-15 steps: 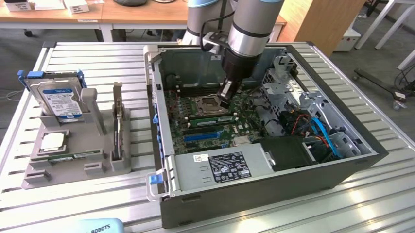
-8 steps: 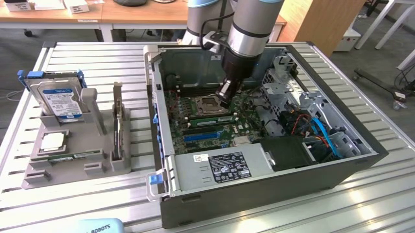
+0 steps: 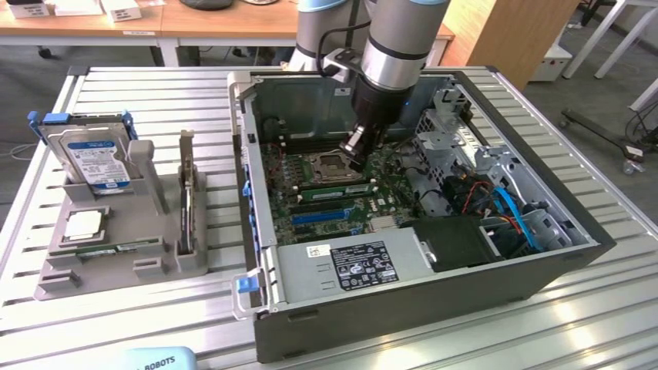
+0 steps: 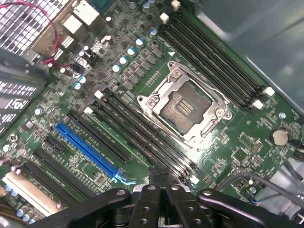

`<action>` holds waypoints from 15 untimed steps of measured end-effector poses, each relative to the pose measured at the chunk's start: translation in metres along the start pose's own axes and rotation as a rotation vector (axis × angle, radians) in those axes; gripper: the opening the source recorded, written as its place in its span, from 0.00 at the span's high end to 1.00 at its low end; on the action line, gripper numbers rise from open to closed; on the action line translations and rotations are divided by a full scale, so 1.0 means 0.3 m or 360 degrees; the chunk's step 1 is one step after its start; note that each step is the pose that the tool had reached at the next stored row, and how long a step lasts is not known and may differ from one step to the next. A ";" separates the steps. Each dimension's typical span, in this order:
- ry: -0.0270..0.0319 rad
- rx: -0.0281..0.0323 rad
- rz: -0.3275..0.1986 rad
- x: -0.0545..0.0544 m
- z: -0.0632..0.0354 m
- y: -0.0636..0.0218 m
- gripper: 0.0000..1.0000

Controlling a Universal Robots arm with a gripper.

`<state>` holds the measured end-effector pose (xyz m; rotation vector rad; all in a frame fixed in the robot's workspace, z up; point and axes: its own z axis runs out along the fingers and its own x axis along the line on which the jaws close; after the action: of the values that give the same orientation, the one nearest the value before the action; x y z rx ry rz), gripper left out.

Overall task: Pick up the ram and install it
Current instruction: 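Press down the ram until it locks into place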

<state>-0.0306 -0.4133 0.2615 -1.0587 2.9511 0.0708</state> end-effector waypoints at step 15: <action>-0.00105 0.00052 0.0256 0.000 0.001 0.000 0.90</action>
<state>-0.0306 -0.4132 0.2612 -0.8171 3.0231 0.0699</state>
